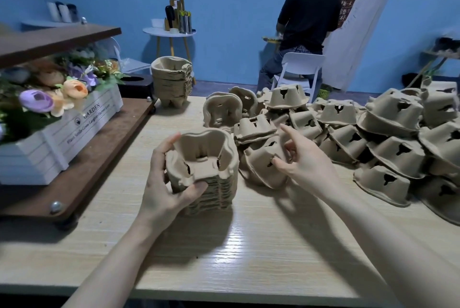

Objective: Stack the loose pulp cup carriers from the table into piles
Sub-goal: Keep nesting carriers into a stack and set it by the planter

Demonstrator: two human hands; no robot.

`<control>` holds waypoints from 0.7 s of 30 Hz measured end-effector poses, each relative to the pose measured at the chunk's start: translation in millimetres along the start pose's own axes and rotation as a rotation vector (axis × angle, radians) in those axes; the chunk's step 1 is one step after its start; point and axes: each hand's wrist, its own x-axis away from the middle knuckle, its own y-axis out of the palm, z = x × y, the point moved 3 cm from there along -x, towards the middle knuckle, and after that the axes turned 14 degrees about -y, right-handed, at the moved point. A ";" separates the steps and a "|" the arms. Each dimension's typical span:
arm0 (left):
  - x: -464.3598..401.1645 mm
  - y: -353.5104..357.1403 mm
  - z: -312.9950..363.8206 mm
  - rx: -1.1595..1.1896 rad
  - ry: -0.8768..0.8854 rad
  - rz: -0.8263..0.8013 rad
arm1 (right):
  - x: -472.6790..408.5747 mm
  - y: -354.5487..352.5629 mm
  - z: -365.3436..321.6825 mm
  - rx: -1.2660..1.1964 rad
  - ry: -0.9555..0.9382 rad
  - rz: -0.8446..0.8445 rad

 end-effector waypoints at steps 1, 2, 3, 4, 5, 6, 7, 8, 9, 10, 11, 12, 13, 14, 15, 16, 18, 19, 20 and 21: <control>-0.1 2.3 -0.6 0.002 -0.003 -0.009 | 6.4 -4.2 2.1 -0.030 0.010 0.011; -0.4 4.7 -0.7 -0.003 -0.002 -0.019 | 13.0 -8.9 4.4 -0.054 0.016 0.023; -1.0 7.3 -0.3 -0.011 0.002 -0.027 | 19.5 -13.8 6.7 -0.065 0.020 0.035; -2.0 10.3 0.6 -0.021 0.007 -0.036 | 26.0 -18.8 9.3 -0.062 0.024 0.046; -3.6 14.0 2.1 -0.027 0.011 -0.045 | 32.0 -23.4 12.4 -0.051 0.029 0.058; -5.0 18.4 3.8 -0.029 0.012 -0.056 | 37.6 -28.1 15.1 -0.044 0.037 0.069; -6.3 23.9 5.9 -0.031 0.012 -0.068 | 42.2 -32.2 18.4 -0.046 0.049 0.077; -7.1 30.3 8.3 -0.032 0.014 -0.079 | 45.9 -35.9 21.3 -0.057 0.063 0.078; -7.8 37.0 10.0 -0.032 0.015 -0.090 | 48.4 -39.0 24.9 -0.078 0.084 0.073; -8.2 44.1 11.6 -0.034 0.017 -0.103 | 50.1 -42.1 28.4 -0.108 0.106 0.068; -8.7 50.6 12.3 -0.037 0.020 -0.113 | 51.2 -45.1 32.1 -0.143 0.125 0.072; -9.2 56.7 12.5 -0.037 0.024 -0.124 | 52.4 -48.6 36.4 -0.181 0.149 0.086; -9.8 62.4 12.1 -0.032 0.024 -0.135 | 53.5 -52.4 40.1 -0.219 0.175 0.105; -9.9 68.1 11.4 -0.022 0.021 -0.149 | 55.2 -56.3 43.7 -0.258 0.200 0.122; -9.7 73.2 10.2 -0.014 0.019 -0.161 | 57.7 -59.7 46.6 -0.310 0.217 0.141; -8.7 77.5 8.9 -0.009 0.019 -0.169 | 60.7 -63.1 48.4 -0.370 0.235 0.162; -5.9 81.4 5.3 0.008 0.026 -0.169 | 67.4 -70.1 52.3 -0.471 0.263 0.205; -5.2 80.9 3.0 0.025 0.028 -0.166 | 71.4 -72.9 54.1 -0.505 0.279 0.226; -4.8 79.7 0.8 0.040 0.027 -0.162 | 75.0 -74.5 55.4 -0.532 0.302 0.244; -4.8 78.0 -1.0 0.050 0.026 -0.158 | 79.1 -74.7 57.8 -0.558 0.327 0.254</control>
